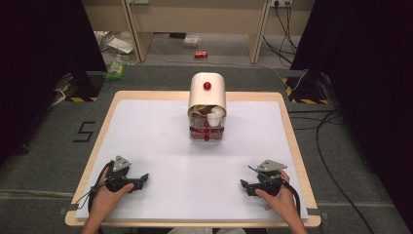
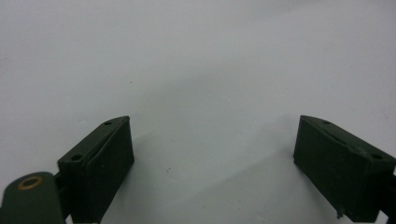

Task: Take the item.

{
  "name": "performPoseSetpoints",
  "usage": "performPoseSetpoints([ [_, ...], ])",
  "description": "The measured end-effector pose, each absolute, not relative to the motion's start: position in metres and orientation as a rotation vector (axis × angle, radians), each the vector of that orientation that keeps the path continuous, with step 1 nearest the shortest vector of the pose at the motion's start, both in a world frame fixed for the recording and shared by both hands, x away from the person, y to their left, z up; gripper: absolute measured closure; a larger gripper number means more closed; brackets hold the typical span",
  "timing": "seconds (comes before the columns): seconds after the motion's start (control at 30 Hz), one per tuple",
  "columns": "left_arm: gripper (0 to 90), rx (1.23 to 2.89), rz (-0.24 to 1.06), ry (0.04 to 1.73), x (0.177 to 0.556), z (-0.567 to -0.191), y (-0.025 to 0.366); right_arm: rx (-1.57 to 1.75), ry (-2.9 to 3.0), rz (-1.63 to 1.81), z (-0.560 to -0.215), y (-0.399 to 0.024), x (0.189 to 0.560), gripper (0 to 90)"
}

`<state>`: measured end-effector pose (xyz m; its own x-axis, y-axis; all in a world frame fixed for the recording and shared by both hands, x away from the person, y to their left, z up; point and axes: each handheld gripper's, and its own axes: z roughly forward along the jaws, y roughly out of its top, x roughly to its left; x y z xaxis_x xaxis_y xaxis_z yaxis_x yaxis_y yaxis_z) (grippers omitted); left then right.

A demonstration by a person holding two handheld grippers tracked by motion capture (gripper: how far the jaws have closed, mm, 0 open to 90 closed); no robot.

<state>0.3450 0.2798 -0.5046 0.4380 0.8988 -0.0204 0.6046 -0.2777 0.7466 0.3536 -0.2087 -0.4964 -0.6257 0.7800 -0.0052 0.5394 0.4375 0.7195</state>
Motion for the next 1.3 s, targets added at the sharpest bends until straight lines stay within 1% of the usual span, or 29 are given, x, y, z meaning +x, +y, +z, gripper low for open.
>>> performPoseSetpoints([
  [0.1,11.2,1.994,0.540,1.262,0.345,-0.505,0.280,1.119,2.359,0.999,-0.496,-0.209,0.354,14.0],
  [0.13,11.2,1.994,0.540,1.262,0.345,-0.505,0.280,1.114,2.359,1.001,-0.496,-0.209,0.354,16.4],
  [0.17,11.2,1.994,0.540,1.262,0.345,-0.505,0.280,1.107,2.359,1.010,-0.495,-0.208,0.354,16.9],
  [0.2,11.2,1.994,0.540,1.262,0.345,-0.505,0.280,1.107,2.354,1.015,-0.495,-0.207,0.353,15.1],
  [0.33,11.1,1.996,0.541,1.261,0.345,-0.505,0.280,1.061,2.332,1.049,-0.488,-0.201,0.353,15.6],
  [0.53,11.1,1.994,0.541,1.262,0.345,-0.505,0.280,0.992,2.290,1.108,-0.470,-0.188,0.356,15.5],
  [1.03,11.1,1.993,0.540,1.262,0.345,-0.505,0.280,0.874,2.260,1.214,-0.421,-0.151,0.378,15.7],
  [1.3,11.1,1.993,0.539,1.262,0.345,-0.505,0.280,0.812,2.261,1.246,-0.402,-0.129,0.385,16.4],
])
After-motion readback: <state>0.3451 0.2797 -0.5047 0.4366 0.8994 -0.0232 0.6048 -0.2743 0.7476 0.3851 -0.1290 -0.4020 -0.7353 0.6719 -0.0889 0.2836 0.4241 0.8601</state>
